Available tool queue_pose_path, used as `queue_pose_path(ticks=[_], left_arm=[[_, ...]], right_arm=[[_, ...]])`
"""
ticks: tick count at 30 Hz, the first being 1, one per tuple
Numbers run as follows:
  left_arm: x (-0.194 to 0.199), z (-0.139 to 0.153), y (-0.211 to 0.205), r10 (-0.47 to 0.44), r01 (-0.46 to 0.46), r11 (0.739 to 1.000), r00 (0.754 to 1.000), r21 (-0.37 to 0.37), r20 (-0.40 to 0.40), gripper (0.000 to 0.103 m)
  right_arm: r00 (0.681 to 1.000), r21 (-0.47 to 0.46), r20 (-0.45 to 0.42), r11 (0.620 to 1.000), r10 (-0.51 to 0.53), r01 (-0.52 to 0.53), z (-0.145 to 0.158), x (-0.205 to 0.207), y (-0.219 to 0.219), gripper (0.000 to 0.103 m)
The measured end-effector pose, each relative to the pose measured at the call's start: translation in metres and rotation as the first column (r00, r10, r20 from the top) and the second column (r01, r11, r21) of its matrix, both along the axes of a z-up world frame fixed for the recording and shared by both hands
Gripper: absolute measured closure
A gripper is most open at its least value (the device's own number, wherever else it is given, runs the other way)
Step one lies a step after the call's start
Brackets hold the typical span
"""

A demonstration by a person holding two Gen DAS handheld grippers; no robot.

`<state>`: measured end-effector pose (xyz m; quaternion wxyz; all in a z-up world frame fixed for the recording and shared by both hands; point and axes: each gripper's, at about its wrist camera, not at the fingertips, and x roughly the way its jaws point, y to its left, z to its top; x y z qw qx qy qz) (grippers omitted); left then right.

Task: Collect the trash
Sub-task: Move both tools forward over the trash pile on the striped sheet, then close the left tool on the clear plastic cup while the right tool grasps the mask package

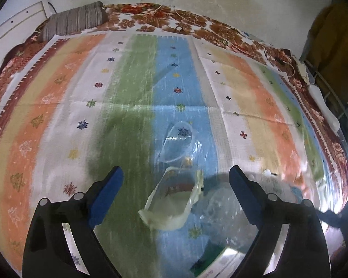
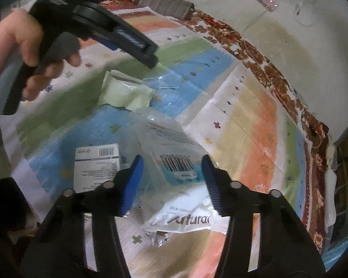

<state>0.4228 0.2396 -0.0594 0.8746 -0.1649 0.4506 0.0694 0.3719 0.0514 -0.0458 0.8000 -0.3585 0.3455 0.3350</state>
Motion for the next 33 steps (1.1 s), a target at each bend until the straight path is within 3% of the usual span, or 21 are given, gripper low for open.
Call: queue_pose_path(ticks=[7, 8, 14, 16, 19, 21, 22, 23, 27, 33], left_arm=[[0.015, -0.019, -0.009, 0.029, -0.029, 0.999, 1.000, 0.016, 0.000, 0.020], [0.017, -0.020, -0.010, 0.023, -0.023, 1.000, 1.000, 0.009, 0.004, 0.025], [0.039, -0.028, -0.017, -0.018, 0.019, 0.999, 1.000, 0.030, -0.023, 0.048], [0.048, -0.031, -0.013, -0.001, 0.001, 1.000, 1.000, 0.009, -0.026, 0.048], [0.057, -0.036, -0.017, 0.001, 0.001, 0.999, 0.999, 0.036, -0.038, 0.053], [0.061, -0.042, -0.021, -0.028, 0.032, 0.998, 0.997, 0.049, -0.065, 0.070], [0.061, -0.044, -0.022, -0.027, 0.032, 0.998, 0.997, 0.062, -0.072, 0.088], [0.060, -0.044, -0.020, -0.021, 0.026, 0.997, 0.997, 0.068, -0.071, 0.099], [0.048, -0.033, -0.011, 0.014, -0.016, 0.999, 0.999, 0.051, 0.031, 0.100], [0.035, -0.007, -0.005, 0.056, -0.061, 0.997, 0.994, 0.045, 0.097, 0.100]], right_arm=[[0.999, 0.016, -0.033, 1.000, -0.023, 0.024, 0.000, 0.022, -0.007, 0.089], [0.999, 0.023, -0.044, 0.999, -0.027, 0.028, 0.000, 0.027, -0.009, 0.093], [0.989, 0.138, -0.111, 0.984, -0.098, 0.113, 0.000, 0.050, -0.035, 0.099], [0.985, 0.169, -0.122, 0.975, -0.125, 0.145, 0.004, 0.057, -0.045, 0.101], [0.975, 0.233, -0.145, 0.952, -0.169, 0.199, 0.012, 0.069, -0.060, 0.102], [0.970, 0.275, -0.150, 0.934, -0.192, 0.227, 0.019, 0.076, -0.068, 0.103], [0.968, 0.292, -0.149, 0.927, -0.201, 0.237, 0.022, 0.077, -0.070, 0.103], [0.967, 0.307, -0.150, 0.920, -0.208, 0.245, 0.024, 0.078, -0.072, 0.103], [0.966, 0.336, -0.149, 0.908, -0.210, 0.249, 0.032, 0.081, -0.076, 0.103], [0.971, 0.366, -0.104, 0.899, -0.216, 0.240, 0.053, 0.072, -0.082, 0.103]])
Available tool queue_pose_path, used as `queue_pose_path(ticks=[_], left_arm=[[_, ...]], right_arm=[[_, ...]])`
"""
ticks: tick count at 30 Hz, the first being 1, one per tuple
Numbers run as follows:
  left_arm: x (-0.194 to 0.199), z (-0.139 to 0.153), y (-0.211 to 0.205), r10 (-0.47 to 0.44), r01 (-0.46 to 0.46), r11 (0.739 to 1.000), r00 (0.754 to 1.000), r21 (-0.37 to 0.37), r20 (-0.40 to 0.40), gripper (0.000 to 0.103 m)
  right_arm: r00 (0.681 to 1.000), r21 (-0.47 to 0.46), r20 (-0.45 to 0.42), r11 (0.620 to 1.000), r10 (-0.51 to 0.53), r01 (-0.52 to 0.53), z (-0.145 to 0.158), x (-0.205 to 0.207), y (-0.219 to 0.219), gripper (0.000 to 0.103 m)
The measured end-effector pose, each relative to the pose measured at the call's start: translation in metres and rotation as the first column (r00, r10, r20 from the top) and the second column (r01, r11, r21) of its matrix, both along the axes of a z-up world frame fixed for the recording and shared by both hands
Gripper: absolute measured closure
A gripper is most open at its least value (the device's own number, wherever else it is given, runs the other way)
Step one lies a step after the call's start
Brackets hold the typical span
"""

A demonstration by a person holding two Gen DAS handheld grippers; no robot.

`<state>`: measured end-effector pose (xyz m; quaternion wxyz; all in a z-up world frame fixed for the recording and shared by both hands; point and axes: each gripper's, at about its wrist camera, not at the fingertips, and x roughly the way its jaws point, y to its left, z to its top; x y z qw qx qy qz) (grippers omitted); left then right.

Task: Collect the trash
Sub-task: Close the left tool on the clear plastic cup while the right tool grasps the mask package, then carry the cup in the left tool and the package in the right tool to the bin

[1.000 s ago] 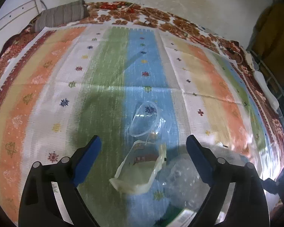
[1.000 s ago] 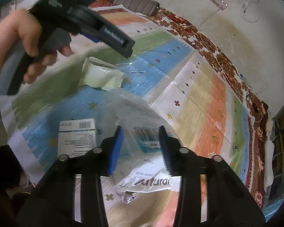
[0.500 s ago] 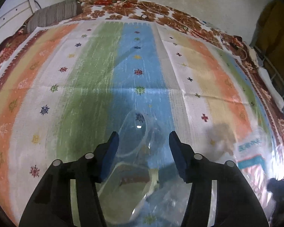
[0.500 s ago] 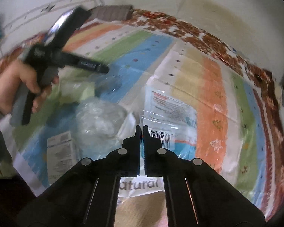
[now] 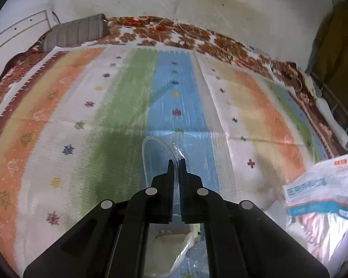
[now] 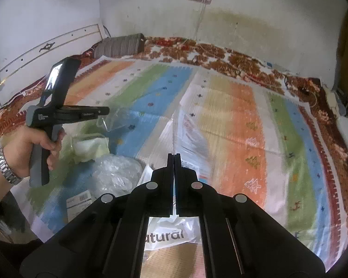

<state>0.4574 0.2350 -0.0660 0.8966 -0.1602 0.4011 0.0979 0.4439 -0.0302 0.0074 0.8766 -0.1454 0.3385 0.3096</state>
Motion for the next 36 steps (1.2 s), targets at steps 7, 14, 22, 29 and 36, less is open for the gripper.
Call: queue_pose_path(ticks=[7, 14, 22, 29, 36], left_arm=[[-0.029, 0.048, -0.015, 0.005, -0.004, 0.999, 1.000, -0.032, 0.027, 0.100], [-0.065, 0.083, -0.054, -0.060, 0.060, 0.998, 0.998, 0.010, 0.021, 0.100], [-0.113, 0.124, -0.087, -0.091, 0.087, 0.994, 0.994, 0.069, 0.054, 0.100], [-0.149, 0.132, -0.096, -0.080, 0.076, 0.994, 0.995, 0.074, 0.054, 0.100], [-0.184, 0.141, -0.104, -0.092, 0.090, 0.996, 0.993, 0.027, 0.077, 0.100]], right_arm=[[1.000, 0.047, 0.031, 0.999, -0.005, 0.003, 0.039, -0.018, -0.014, 0.103], [0.995, 0.049, 0.103, 0.999, 0.012, -0.017, 0.067, -0.051, -0.036, 0.103], [0.999, 0.139, 0.051, 0.990, -0.015, 0.008, 0.084, -0.079, -0.072, 0.103], [0.999, 0.198, 0.036, 0.980, -0.001, -0.006, 0.096, -0.105, -0.088, 0.103], [0.999, 0.244, 0.045, 0.969, 0.011, -0.021, 0.109, -0.132, -0.106, 0.103]])
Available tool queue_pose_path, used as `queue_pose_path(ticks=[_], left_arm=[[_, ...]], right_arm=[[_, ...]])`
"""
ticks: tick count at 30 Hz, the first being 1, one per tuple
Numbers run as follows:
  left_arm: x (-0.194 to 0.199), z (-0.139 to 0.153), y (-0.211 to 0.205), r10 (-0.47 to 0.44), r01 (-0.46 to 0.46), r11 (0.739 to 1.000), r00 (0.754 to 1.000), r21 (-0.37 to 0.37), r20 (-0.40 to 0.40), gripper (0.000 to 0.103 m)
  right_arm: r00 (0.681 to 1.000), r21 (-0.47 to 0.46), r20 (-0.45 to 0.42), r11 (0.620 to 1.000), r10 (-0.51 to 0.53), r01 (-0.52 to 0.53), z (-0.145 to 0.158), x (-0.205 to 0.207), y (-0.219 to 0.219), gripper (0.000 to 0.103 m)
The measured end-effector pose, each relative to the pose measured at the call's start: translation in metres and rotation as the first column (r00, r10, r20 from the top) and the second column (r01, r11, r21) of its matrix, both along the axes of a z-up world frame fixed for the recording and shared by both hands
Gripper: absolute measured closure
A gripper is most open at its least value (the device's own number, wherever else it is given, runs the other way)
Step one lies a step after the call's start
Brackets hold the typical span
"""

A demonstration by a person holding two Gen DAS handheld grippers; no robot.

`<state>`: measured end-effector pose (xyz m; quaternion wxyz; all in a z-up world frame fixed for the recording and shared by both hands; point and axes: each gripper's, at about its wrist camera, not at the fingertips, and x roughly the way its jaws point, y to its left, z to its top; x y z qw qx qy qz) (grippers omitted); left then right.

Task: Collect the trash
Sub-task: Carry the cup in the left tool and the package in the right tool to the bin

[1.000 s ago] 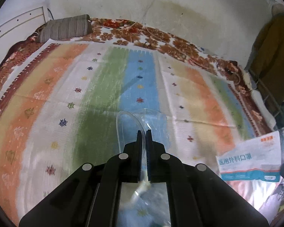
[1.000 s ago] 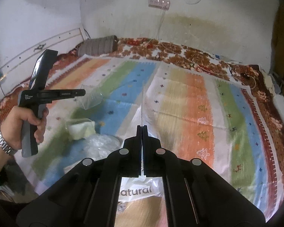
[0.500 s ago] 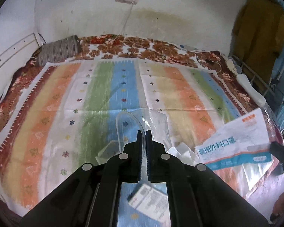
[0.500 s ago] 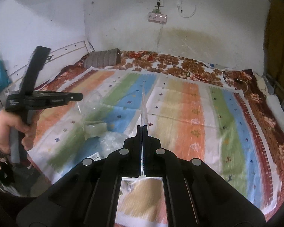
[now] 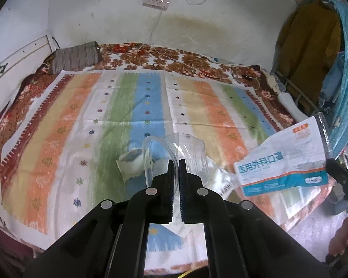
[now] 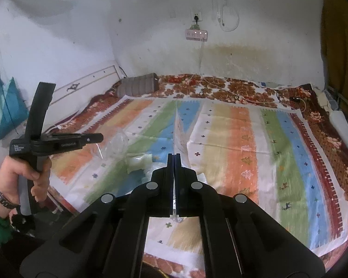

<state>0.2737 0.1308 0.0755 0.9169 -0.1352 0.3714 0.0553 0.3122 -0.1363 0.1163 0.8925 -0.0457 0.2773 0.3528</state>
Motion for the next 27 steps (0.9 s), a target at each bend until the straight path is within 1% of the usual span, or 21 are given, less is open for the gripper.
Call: queue_pose_path(ticks=[3, 10, 13, 16, 19, 21, 23, 25, 27], left_arm=[[-0.017, 0.003, -0.010, -0.018, 0.018, 1.000, 1.000, -0.005, 0.004, 0.100], [-0.056, 0.002, -0.040, -0.050, 0.049, 0.998, 0.999, -0.027, -0.016, 0.100], [-0.071, 0.001, -0.048, -0.055, 0.054, 0.997, 0.998, -0.051, -0.021, 0.100], [-0.085, -0.003, -0.057, -0.068, 0.066, 0.996, 0.997, -0.061, -0.025, 0.100], [-0.096, -0.003, -0.062, -0.070, 0.069, 0.995, 0.997, -0.071, -0.016, 0.100], [-0.108, 0.000, -0.065, -0.053, 0.054, 0.996, 0.999, -0.069, 0.012, 0.100], [-0.118, -0.002, -0.069, -0.053, 0.054, 0.995, 0.998, -0.086, 0.022, 0.100], [-0.125, -0.010, -0.072, -0.052, 0.053, 0.993, 0.999, -0.109, 0.009, 0.100], [-0.129, -0.021, -0.078, -0.058, 0.056, 0.991, 0.998, -0.118, -0.020, 0.100]], right_arm=[[1.000, 0.012, -0.010, 1.000, 0.022, -0.022, 0.002, -0.015, -0.007, 0.103], [0.998, -0.012, -0.006, 0.998, 0.066, -0.066, 0.003, -0.056, -0.010, 0.103], [0.997, -0.007, -0.029, 0.997, 0.073, -0.073, -0.001, -0.068, -0.014, 0.103], [0.996, -0.025, -0.036, 0.997, 0.076, -0.077, -0.008, -0.082, -0.017, 0.103], [0.995, -0.035, -0.065, 0.996, 0.077, -0.079, -0.018, -0.093, -0.021, 0.103], [0.992, -0.027, -0.098, 0.997, 0.075, -0.078, -0.025, -0.097, -0.026, 0.103], [0.988, -0.023, -0.144, 0.998, 0.062, -0.066, -0.033, -0.101, -0.031, 0.103], [0.985, -0.024, -0.159, 0.997, 0.062, -0.067, -0.039, -0.107, -0.033, 0.103], [0.984, -0.026, -0.168, 0.997, 0.065, -0.070, -0.045, -0.116, -0.036, 0.103]])
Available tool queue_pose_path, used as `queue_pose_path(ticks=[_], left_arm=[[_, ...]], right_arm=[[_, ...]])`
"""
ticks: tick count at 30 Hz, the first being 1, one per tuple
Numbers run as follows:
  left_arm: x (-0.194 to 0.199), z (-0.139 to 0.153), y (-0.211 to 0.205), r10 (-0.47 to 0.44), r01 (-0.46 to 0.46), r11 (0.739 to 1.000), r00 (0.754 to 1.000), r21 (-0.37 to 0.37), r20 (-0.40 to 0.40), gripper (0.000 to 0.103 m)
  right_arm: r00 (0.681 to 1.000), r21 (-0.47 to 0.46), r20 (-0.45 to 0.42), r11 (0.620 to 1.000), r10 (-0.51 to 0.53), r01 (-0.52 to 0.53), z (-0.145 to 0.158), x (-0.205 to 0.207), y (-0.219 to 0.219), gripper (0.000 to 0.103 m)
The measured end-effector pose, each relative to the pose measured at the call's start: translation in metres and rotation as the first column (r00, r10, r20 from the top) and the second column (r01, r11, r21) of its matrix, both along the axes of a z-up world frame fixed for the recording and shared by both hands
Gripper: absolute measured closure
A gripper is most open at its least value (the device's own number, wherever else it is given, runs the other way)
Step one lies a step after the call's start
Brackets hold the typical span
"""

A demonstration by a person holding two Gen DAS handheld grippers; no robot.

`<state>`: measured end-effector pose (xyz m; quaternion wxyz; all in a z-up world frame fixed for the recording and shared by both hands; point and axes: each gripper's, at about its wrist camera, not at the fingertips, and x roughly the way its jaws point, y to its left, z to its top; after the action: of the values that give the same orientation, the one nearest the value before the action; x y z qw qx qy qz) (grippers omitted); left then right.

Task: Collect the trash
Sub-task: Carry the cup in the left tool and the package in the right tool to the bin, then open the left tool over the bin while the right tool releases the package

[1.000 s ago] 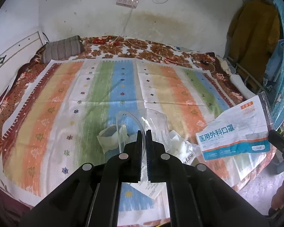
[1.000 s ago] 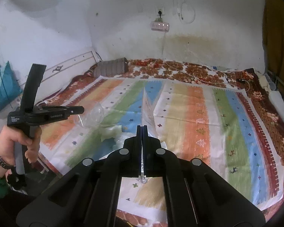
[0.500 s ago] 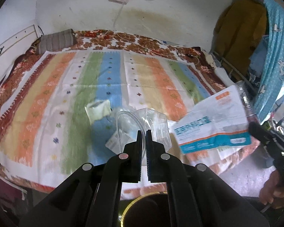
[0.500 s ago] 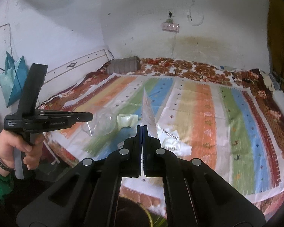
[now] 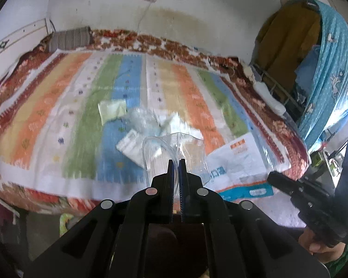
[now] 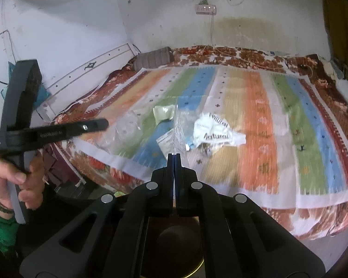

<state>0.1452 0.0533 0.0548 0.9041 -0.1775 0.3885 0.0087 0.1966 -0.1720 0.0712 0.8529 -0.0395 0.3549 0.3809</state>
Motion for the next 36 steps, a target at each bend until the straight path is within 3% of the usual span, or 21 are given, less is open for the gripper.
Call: queue_pose_path(ticks=[17, 25, 36], left_arm=[[-0.025, -0.071, -0.035, -0.029, 0.018, 0.998, 0.979, -0.056, -0.201, 0.100], [-0.021, -0.103, -0.034, -0.006, -0.023, 0.996, 0.948, -0.088, -0.318, 0.100], [-0.017, -0.130, -0.025, 0.016, -0.088, 0.984, 0.911, -0.154, -0.413, 0.100]], right_arm=[[0.991, -0.156, -0.131, 0.986, 0.033, -0.053, -0.062, -0.031, 0.006, 0.103], [0.972, -0.210, -0.235, 0.975, 0.019, -0.070, -0.093, -0.027, 0.012, 0.103], [0.948, -0.255, -0.319, 0.964, -0.014, -0.071, -0.121, -0.019, 0.019, 0.103]])
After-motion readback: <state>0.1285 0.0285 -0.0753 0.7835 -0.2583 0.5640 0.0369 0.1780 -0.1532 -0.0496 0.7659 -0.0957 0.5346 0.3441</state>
